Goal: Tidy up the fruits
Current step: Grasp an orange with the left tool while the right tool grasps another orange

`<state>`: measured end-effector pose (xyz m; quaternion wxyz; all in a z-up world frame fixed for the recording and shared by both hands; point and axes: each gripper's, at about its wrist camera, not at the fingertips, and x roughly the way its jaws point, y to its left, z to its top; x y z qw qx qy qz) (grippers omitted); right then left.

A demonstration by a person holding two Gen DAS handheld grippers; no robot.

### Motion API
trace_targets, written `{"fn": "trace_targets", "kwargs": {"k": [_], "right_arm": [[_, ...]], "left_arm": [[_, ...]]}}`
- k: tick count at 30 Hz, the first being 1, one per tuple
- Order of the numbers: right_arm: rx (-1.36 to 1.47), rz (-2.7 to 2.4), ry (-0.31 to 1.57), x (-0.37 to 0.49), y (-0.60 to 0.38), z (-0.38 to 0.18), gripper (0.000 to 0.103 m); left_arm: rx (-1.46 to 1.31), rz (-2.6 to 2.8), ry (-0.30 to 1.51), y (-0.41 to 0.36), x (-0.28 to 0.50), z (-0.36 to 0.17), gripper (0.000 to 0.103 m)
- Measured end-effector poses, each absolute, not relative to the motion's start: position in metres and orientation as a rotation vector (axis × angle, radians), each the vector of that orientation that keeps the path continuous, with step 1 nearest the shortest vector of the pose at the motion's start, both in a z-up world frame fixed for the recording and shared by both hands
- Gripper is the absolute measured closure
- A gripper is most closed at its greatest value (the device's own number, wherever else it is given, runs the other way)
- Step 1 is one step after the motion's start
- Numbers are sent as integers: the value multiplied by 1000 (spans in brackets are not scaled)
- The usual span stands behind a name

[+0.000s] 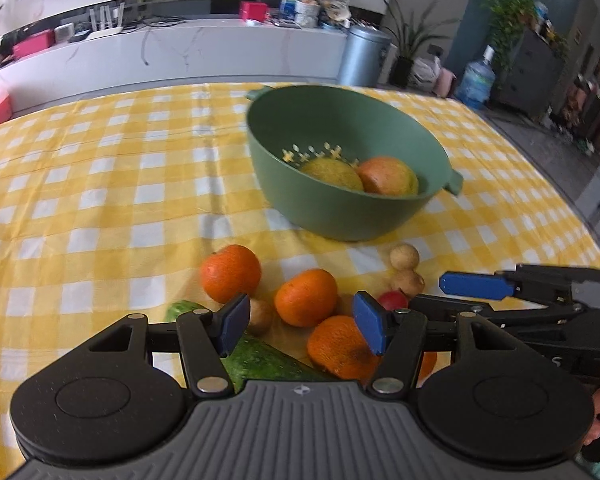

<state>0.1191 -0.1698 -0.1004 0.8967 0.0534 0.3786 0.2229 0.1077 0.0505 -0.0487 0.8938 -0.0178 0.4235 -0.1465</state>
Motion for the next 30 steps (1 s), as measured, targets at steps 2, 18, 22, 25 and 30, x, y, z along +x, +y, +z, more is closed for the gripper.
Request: {"fn": "trace_targets", "kwargs": {"k": [2,18,22,25,30], "right_arm": [[114,473,786,114,-170,-100,59],[120,616,860,98,-165,-106,63],[107,654,889,98,-159,-109,63],[123,659,903,99,-161,-110,62],[128,664,988,104,-158,-120,58]], "left_arm": [[-10,-316,885,45,105,-50,34],[-12,-412,944,39,99,-55,42],[7,-409,947,36,98,-56,42],[2,-409,948,37,98,-56,42],[4,-408,948,37,99,-56,42]]}}
